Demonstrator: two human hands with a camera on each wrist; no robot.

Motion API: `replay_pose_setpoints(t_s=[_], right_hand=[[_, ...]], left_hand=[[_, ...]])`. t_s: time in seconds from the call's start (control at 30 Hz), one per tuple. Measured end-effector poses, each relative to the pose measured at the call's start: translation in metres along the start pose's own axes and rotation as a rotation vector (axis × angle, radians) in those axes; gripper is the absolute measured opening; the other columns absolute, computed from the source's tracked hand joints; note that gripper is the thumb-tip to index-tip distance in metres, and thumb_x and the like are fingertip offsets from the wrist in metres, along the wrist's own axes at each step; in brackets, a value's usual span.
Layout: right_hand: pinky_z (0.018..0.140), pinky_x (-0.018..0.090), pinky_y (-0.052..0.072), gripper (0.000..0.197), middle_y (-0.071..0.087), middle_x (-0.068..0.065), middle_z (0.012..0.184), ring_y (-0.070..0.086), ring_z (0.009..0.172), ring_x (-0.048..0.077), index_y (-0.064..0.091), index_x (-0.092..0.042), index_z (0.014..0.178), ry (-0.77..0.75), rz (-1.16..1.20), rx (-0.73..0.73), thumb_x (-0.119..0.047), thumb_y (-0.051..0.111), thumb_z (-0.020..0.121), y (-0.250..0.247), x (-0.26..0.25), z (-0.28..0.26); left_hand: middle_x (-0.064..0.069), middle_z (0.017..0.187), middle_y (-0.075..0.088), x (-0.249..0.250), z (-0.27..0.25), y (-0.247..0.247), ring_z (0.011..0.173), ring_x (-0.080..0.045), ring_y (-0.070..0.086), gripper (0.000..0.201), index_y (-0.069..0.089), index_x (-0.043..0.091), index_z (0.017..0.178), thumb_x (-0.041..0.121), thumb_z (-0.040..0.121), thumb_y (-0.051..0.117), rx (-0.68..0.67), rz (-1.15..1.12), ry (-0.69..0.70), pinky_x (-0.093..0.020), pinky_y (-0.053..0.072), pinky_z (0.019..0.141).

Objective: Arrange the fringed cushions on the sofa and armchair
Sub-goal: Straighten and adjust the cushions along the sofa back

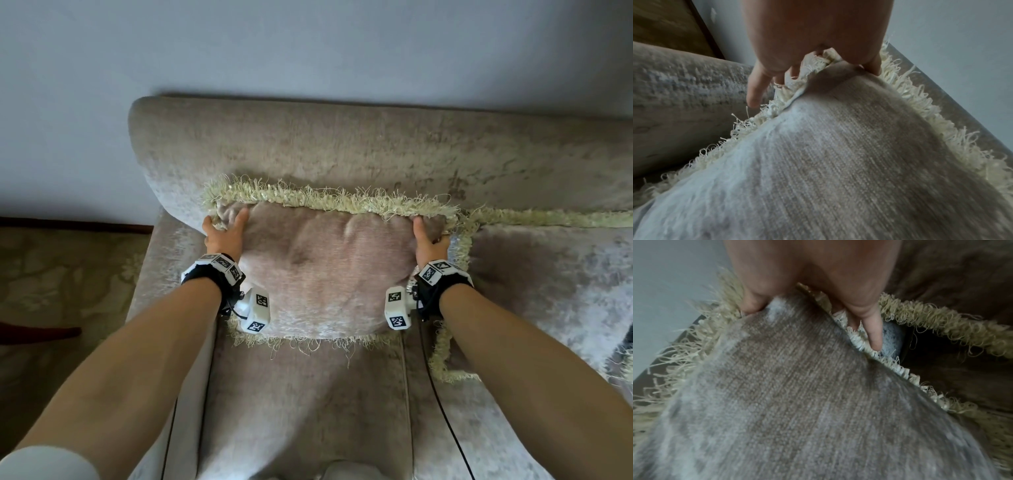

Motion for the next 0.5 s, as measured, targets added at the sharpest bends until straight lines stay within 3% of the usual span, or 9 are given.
replay_pose_setpoints(t_s=[0.1,0.17,0.3,0.43,0.5], right_hand=[[0.115,0.041,0.026,0.100,0.028,0.013,0.156,0.033,0.141,0.029,0.010,-0.008,0.154,-0.003,0.036,-0.003,-0.054,0.064,0.085,-0.001,0.000,-0.008],[0.114,0.041,0.026,0.099,0.026,0.013,0.157,0.032,0.141,0.029,0.010,-0.008,0.154,-0.023,0.063,-0.010,-0.050,0.068,0.085,-0.002,-0.002,-0.018],[0.106,0.058,0.037,0.106,0.026,0.007,0.157,0.034,0.139,0.033,0.010,-0.023,0.154,-0.010,0.096,-0.083,-0.053,0.075,0.076,-0.008,-0.005,-0.040],[0.094,0.058,0.045,0.094,0.031,0.002,0.154,0.038,0.134,0.031,0.021,-0.029,0.151,-0.030,0.088,-0.115,-0.048,0.076,0.077,-0.017,-0.011,-0.059],[0.096,0.058,0.044,0.088,0.032,0.002,0.154,0.039,0.134,0.031,0.024,-0.028,0.150,-0.053,0.107,-0.103,-0.043,0.076,0.080,-0.024,-0.012,-0.066]], left_hand=[[-0.021,0.148,0.036,0.002,-0.009,-0.003,0.129,-0.039,0.046,0.116,0.013,0.024,0.152,0.078,0.062,0.064,-0.047,0.035,0.077,-0.051,0.040,0.106],[-0.020,0.148,0.038,0.005,-0.020,-0.005,0.130,-0.038,0.045,0.109,0.016,0.021,0.152,0.071,0.069,0.067,-0.078,0.022,0.123,-0.050,0.040,0.106],[-0.013,0.145,0.047,0.015,-0.043,-0.005,0.130,-0.033,0.047,0.100,0.026,0.028,0.148,0.073,0.069,0.067,-0.179,0.050,0.203,-0.054,0.039,0.106],[-0.008,0.144,0.047,0.026,-0.062,-0.004,0.128,-0.028,0.048,0.089,0.032,0.028,0.145,0.071,0.074,0.065,-0.204,0.085,0.285,-0.048,0.040,0.105],[-0.008,0.148,0.042,0.031,-0.071,-0.003,0.132,-0.028,0.044,0.088,0.031,0.024,0.147,0.066,0.078,0.065,-0.196,0.113,0.329,-0.045,0.038,0.105]])
Point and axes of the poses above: each hand's wrist, its own z-axis towards the middle knuckle, its own y-axis out of the palm, x = y × z, the point moved 4 cm from there along z, towards the middle knuckle
